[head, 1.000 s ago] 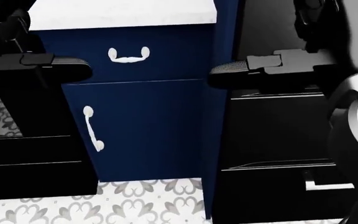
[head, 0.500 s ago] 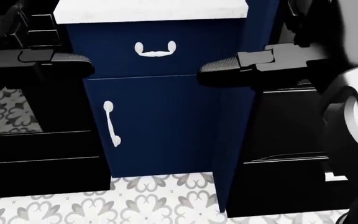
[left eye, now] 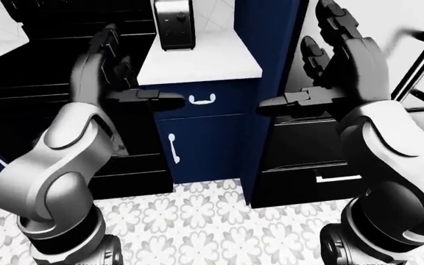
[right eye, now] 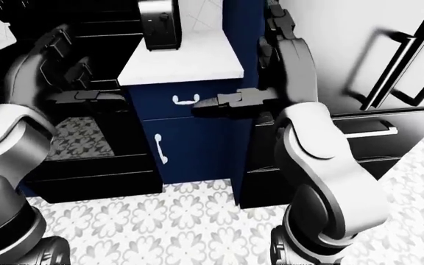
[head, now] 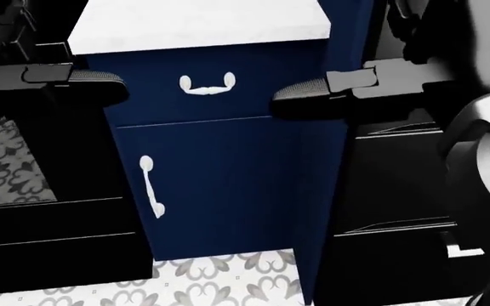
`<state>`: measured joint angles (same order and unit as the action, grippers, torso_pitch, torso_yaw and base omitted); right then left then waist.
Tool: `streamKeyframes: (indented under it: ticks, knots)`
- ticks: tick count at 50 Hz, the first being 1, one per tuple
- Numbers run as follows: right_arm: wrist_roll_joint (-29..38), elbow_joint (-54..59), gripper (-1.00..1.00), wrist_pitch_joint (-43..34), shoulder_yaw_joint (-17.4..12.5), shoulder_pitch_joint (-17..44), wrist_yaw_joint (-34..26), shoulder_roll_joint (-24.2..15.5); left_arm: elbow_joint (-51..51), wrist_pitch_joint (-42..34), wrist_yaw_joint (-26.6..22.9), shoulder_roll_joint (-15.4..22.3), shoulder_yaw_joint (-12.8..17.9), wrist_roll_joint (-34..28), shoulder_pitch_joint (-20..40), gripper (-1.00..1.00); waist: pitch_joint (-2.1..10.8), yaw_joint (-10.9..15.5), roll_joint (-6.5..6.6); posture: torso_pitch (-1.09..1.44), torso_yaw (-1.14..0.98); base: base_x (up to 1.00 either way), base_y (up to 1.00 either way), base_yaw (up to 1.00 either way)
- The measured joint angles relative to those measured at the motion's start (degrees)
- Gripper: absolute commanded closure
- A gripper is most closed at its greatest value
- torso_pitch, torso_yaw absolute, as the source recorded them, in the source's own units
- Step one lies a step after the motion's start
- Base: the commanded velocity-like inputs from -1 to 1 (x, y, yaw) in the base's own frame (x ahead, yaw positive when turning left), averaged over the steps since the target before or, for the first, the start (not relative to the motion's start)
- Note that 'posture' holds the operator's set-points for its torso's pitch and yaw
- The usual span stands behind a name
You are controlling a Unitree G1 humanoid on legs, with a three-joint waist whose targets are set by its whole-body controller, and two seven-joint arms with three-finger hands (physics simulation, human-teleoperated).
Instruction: Push down the lever of the toaster to turn it on.
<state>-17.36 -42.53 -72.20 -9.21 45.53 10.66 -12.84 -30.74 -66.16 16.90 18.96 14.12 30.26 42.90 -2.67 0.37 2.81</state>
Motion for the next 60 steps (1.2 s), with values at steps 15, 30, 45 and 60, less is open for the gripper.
streamKeyframes:
  ticks: [15, 30, 45, 60]
  knots:
    - [2.1, -0.38, -1.0, -0.84, -0.79, -0.43, 0.53, -0.43, -0.27, -0.8, -0.51, -0.75, -1.98, 1.79, 0.63, -1.0, -0.41, -0.33, -3.95, 0.0, 0.0, 0.15, 0.0, 0.26]
    - [1.2, -0.85, -1.0, -0.98, 1.27, 0.36, -1.49, 0.88, -1.26, -0.75, 1.42, 0.21, 0.84, 0.37, 0.68, -1.0, -1.84, 0.64, -2.32, 0.0, 0.0, 0.08, 0.0, 0.62]
    - [0.95, -1.41, -1.0, -0.25, -1.51, 0.77, 0.88, 0.25, -1.7, 0.22, -0.01, -0.48, -1.25, 1.42, 1.02, -1.0, -0.29, -1.0, -2.53, 0.0, 0.0, 0.22, 0.12, 0.0]
    - [-1.02, -1.02, -1.0, -0.6, -0.69, 0.7, 1.32, 0.17, -1.43, -0.7, 0.54, -0.3, -0.39, 0.68, 0.87, -1.0, 0.18, 0.32, -2.24, 0.0, 0.0, 0.26, 0.15, 0.0]
